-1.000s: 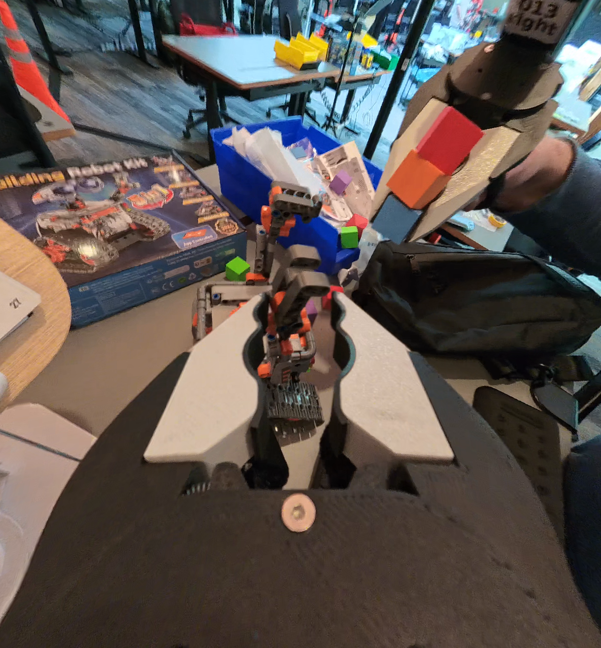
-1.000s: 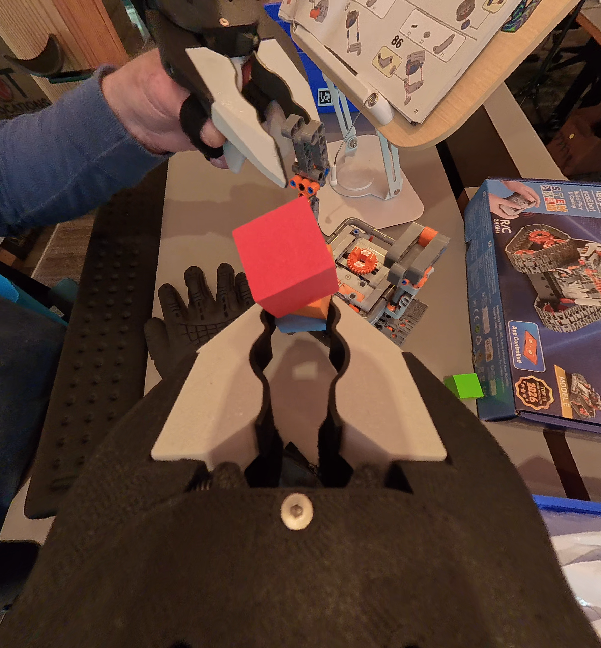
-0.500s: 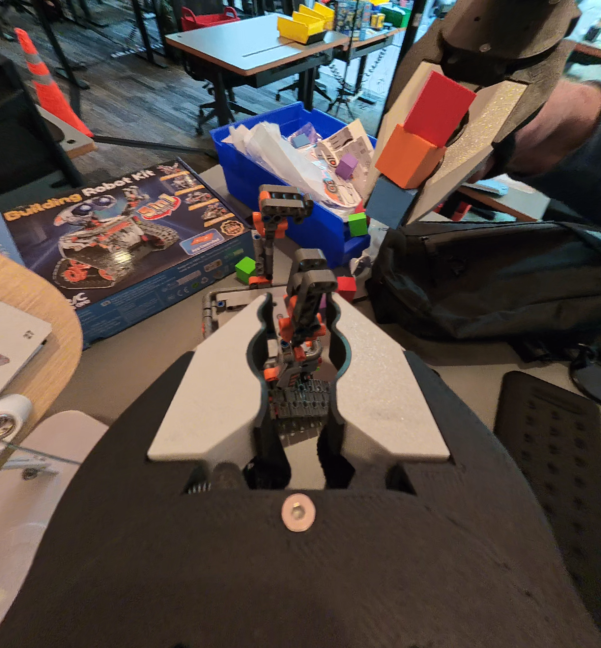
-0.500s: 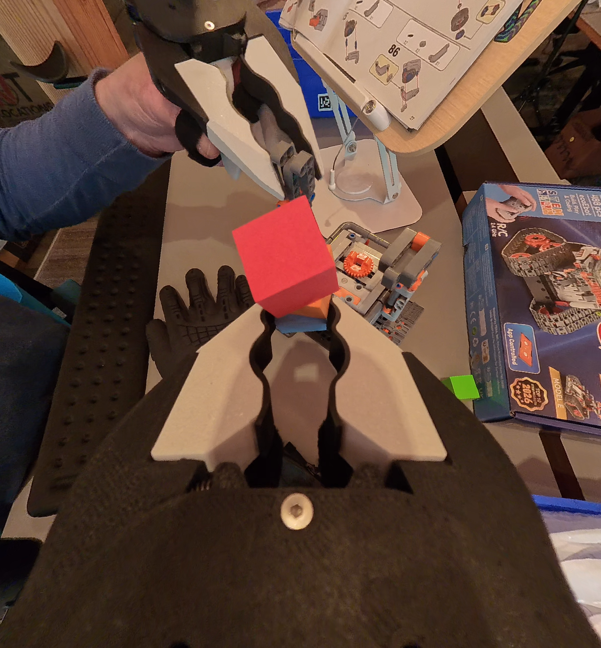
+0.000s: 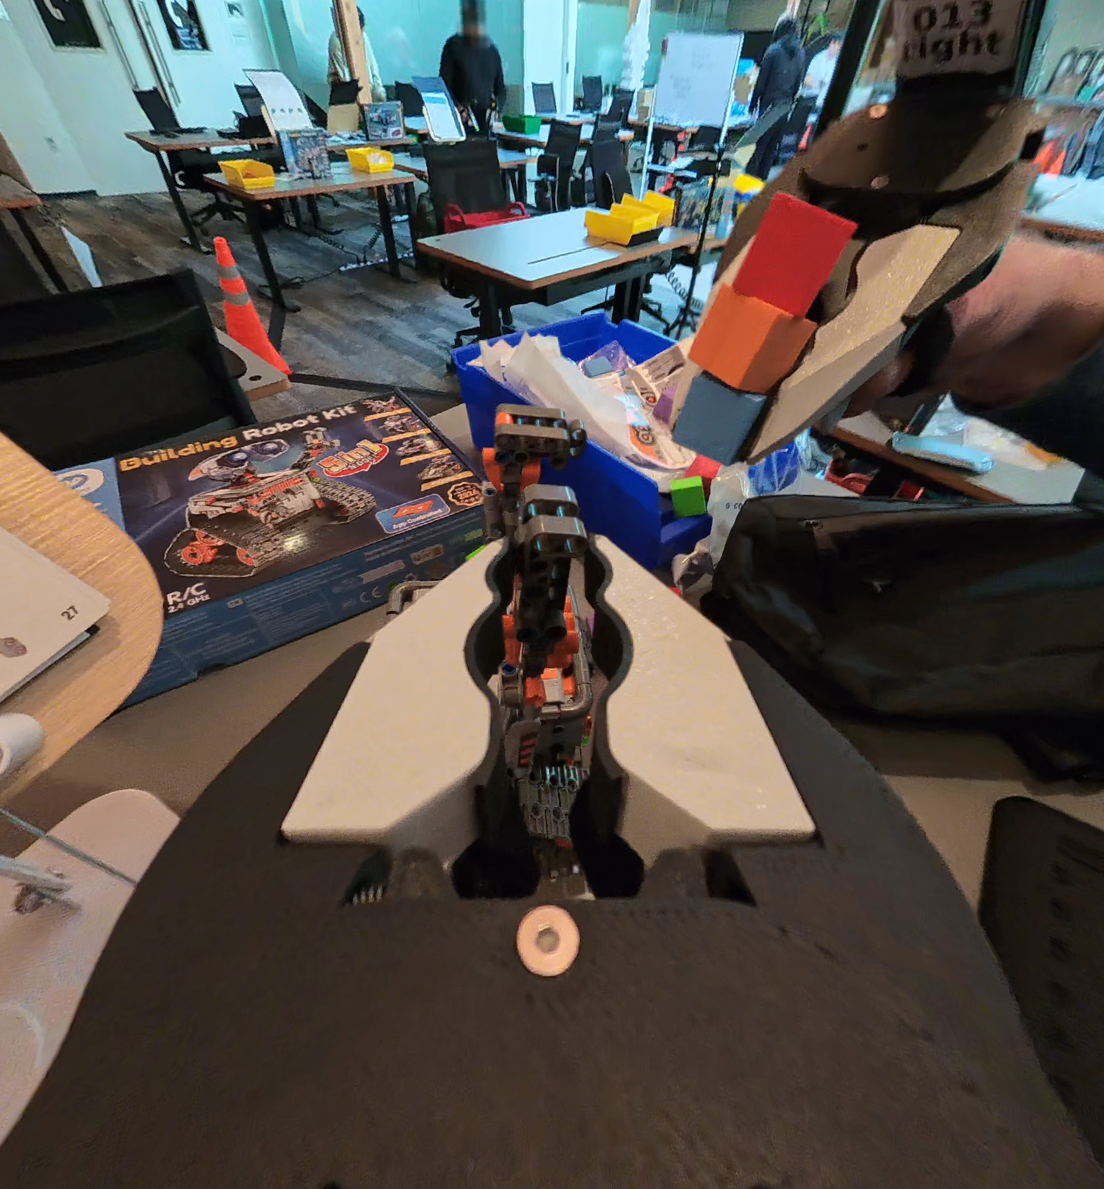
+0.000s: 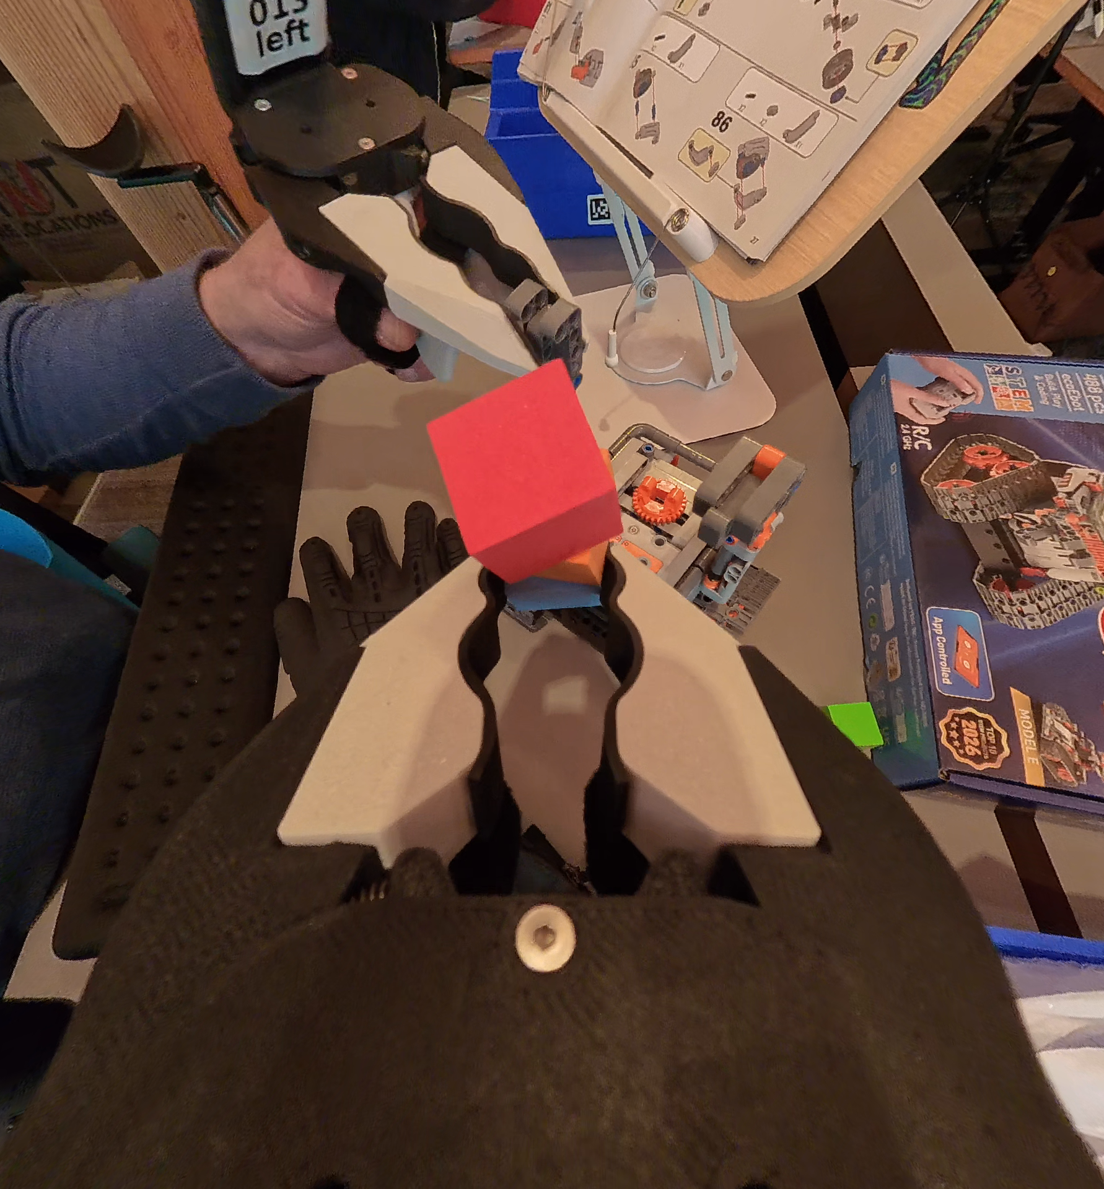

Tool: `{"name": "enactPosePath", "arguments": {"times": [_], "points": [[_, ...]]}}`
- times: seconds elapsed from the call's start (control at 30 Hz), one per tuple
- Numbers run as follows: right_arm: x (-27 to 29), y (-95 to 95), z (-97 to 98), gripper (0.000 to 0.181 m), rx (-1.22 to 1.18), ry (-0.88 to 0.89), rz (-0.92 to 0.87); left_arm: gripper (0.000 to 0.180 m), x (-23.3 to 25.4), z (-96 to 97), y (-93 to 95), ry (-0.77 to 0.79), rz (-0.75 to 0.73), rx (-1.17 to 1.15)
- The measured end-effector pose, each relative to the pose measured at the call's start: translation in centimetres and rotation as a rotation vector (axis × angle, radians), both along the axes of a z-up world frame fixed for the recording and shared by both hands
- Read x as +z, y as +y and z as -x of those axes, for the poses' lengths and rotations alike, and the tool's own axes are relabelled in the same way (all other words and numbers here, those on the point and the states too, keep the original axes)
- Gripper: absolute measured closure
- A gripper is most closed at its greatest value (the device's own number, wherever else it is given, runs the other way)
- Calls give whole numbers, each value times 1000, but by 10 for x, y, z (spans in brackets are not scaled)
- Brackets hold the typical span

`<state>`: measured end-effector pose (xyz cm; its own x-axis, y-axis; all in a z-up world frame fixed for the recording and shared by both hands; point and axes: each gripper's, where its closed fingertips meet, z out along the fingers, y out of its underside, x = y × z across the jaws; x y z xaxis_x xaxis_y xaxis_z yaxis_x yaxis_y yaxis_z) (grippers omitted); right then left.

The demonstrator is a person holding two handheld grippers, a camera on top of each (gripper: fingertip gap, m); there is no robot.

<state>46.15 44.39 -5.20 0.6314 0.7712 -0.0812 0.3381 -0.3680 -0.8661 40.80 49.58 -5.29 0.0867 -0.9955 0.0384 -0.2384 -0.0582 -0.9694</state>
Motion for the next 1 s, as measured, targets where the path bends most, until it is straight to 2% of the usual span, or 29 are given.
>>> {"name": "enactPosePath", "arguments": {"times": [0.23, 0.33, 0.4, 0.53, 0.67, 0.87, 0.97, 1.0], "points": [[7, 1, 5, 154, 17, 10, -7, 163, 5, 8, 12, -101, 209, -93], [10, 2, 8, 154, 30, 5, -9, 153, 7, 9, 9, -126, 249, -124], [12, 4, 10, 154, 39, -2, -11, 148, 11, 11, 6, -144, 215, -127], [17, 8, 12, 154, 49, -13, -16, 145, 3, 10, 3, -85, 130, -102], [19, 11, 14, 154, 53, -15, -17, 163, -5, 6, 7, -45, 28, -39], [19, 13, 16, 154, 55, -12, -17, 165, -5, 7, 8, -9, -90, -16], [22, 15, 18, 154, 62, -12, -17, 164, -5, 7, 6, -10, -90, -32], [24, 16, 19, 154, 65, -13, -18, 156, -4, 7, 8, -20, -82, -25]]}}
